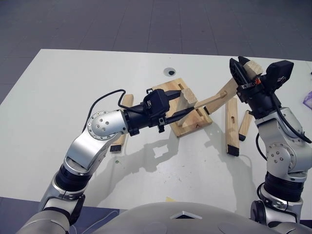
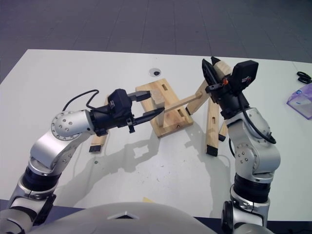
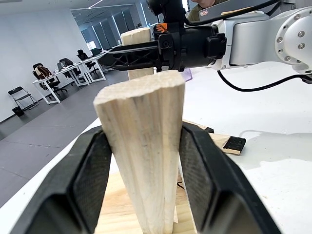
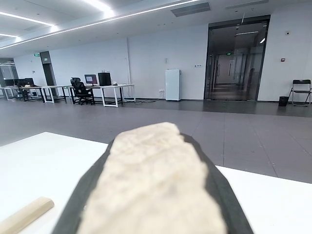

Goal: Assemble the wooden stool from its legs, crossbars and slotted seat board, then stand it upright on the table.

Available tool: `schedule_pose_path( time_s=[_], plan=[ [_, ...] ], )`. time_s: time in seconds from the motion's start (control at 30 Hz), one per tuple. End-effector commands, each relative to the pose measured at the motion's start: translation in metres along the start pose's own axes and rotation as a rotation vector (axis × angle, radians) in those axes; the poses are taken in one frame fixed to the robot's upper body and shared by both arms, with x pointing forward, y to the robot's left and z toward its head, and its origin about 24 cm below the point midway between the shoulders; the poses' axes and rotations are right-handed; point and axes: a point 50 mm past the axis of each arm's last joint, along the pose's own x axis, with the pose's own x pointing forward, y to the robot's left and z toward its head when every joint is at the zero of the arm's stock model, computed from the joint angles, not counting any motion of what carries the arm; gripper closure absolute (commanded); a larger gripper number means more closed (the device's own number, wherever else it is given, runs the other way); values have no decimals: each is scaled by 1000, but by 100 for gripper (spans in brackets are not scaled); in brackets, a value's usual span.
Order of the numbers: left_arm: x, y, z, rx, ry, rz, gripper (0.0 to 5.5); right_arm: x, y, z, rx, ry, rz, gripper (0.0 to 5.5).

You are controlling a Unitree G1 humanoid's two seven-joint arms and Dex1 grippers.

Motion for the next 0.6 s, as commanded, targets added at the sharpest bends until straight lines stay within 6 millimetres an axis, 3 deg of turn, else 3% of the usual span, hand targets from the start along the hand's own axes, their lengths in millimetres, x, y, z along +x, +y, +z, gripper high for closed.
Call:
schedule_pose_path(
  time_s=[0.03, 0.33, 0.6],
  plan=[
    [-1, -8, -20, -40, 116, -25, 347, 3, 16, 0, 49, 28, 132, 444],
    [-1, -10, -21, -40, 125, -39, 347, 6, 8, 7, 132, 3, 125, 444],
    [1, -12, -22, -32, 129, -67, 347, 9, 13, 19, 14, -79, 143, 444]
  ],
)
